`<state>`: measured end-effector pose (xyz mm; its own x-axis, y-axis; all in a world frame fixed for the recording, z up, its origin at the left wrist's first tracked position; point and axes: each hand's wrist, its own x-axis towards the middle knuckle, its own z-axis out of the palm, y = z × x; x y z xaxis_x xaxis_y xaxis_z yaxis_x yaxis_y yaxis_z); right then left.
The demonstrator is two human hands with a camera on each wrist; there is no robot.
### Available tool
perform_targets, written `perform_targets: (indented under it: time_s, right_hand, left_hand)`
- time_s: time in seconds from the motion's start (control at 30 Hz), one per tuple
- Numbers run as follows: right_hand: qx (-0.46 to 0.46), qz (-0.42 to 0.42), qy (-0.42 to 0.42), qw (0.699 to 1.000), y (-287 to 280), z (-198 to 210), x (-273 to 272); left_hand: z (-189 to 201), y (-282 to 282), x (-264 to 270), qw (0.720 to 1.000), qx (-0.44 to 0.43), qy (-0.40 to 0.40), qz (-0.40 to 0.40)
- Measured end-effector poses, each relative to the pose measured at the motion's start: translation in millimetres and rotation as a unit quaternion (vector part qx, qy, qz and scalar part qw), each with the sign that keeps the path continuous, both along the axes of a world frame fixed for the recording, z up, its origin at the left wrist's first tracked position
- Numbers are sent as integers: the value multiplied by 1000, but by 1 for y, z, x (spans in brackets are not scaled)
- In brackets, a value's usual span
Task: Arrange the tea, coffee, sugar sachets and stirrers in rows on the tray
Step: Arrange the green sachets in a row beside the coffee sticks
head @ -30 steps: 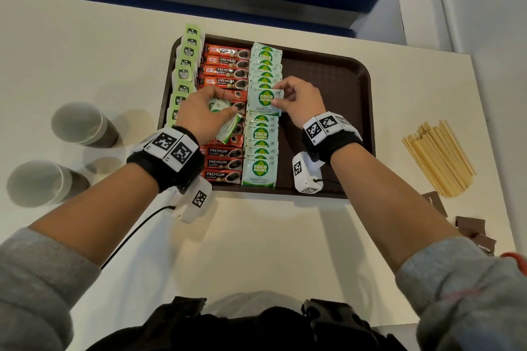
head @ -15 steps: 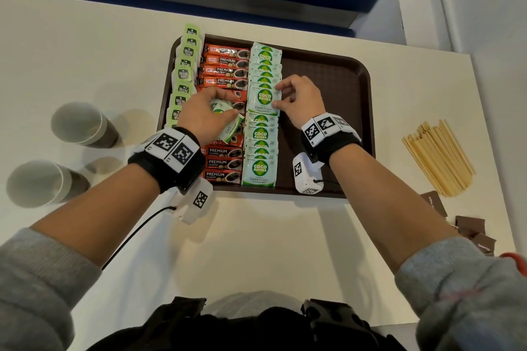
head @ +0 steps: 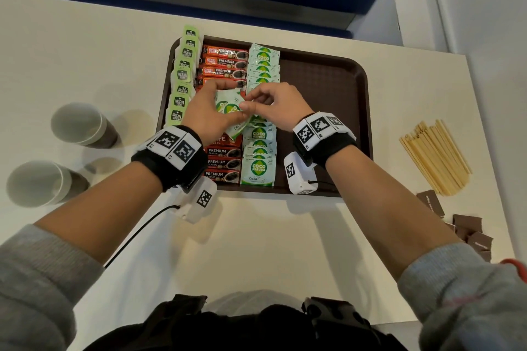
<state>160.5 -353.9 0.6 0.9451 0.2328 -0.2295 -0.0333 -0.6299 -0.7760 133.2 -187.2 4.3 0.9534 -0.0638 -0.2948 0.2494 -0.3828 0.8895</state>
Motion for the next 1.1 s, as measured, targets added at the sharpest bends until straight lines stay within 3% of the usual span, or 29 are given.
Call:
perform_targets:
  time_s: [0.23,0.5,0.73,0.93,1.1]
  right_hand:
    - [39,9,31,999,-1,4,5]
    - [110,-51,38,992,-18,1,7]
    - [101,-44,37,993,-22,0,5]
    - [79,-116,5,990,-31,-2,9]
    - [25,-95,13,995,-35,-12,3]
  left_hand:
    - [1,0,-1,1000,-1,-2,9]
    - [-1,-2,2,997,-69,28,35]
    - [-6,-4,5,996,-69,28,41]
    - [-12,6,7,997,-34,20,68]
    - [-12,8,7,997,-23,26,68]
